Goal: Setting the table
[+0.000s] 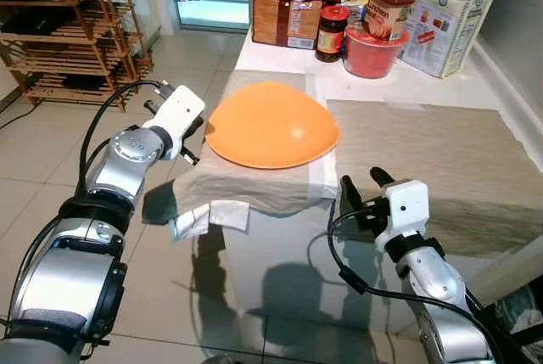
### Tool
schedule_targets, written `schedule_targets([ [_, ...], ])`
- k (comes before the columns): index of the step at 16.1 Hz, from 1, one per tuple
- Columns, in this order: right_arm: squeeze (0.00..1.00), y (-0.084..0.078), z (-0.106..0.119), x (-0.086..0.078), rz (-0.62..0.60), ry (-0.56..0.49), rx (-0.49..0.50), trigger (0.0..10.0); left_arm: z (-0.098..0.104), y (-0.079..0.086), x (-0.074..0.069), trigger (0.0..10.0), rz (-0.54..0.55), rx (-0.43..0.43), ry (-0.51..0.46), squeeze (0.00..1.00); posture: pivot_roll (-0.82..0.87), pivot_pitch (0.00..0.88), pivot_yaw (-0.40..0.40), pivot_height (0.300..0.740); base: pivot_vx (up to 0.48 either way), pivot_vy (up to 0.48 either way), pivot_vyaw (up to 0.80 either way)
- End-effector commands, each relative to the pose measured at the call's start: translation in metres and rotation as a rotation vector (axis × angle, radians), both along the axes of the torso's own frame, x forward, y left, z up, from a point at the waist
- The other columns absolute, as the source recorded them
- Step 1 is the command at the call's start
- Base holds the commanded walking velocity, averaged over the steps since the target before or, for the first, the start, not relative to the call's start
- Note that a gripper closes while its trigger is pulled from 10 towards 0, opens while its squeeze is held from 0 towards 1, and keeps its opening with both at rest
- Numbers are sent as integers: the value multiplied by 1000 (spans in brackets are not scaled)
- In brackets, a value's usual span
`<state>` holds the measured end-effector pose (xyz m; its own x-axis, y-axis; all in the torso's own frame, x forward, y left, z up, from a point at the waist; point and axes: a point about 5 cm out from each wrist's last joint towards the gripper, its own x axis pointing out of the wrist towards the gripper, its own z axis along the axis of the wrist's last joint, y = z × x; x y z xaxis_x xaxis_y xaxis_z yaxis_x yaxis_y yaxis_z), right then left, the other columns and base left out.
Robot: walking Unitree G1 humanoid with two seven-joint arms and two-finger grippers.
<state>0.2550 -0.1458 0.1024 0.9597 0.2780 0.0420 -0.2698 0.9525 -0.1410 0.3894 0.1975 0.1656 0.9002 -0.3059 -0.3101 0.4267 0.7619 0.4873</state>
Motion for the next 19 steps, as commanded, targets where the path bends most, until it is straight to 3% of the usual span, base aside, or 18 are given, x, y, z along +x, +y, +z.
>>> schedule_targets([
  [1, 0, 2, -9, -2, 11, 51, -8, 10000, 10, -24, 4, 10000, -81, -44, -21, 0, 5, 0, 12, 740, 0, 0, 0],
  [6, 0, 3, -10, -2, 7, 52, -7, 10000, 11, -51, 4, 10000, -156, -79, -8, 0, 0, 0, 17, 740, 0, 0, 0],
  [9, 0, 3, -10, -4, 5, 53, -7, 10000, 13, -56, 5, 10000, -162, -74, -13, 0, -3, 0, 20, 740, 0, 0, 0],
  [12, 0, 3, -11, -5, 5, 54, -7, 10000, 17, -49, 8, 10000, -131, -51, -32, 0, -3, 0, 20, 740, 0, 0, 0],
  [15, 0, 2, -12, -5, 5, 55, -10, 10000, 36, -19, 12, 10000, -42, 148, -154, 0, -1, 0, 21, 740, 0, 0, 0],
  [17, 0, 1, -14, -4, 6, 61, -13, 10000, 52, -12, 14, 10000, -12, 119, -187, 0, 8, 0, 17, 740, 0, 0, 0],
  [19, 0, 3, -14, -3, 11, 63, -14, 10000, 51, -17, 14, 10000, -14, 67, -182, 0, 11, 0, 15, 740, 0, 0, 0],
])
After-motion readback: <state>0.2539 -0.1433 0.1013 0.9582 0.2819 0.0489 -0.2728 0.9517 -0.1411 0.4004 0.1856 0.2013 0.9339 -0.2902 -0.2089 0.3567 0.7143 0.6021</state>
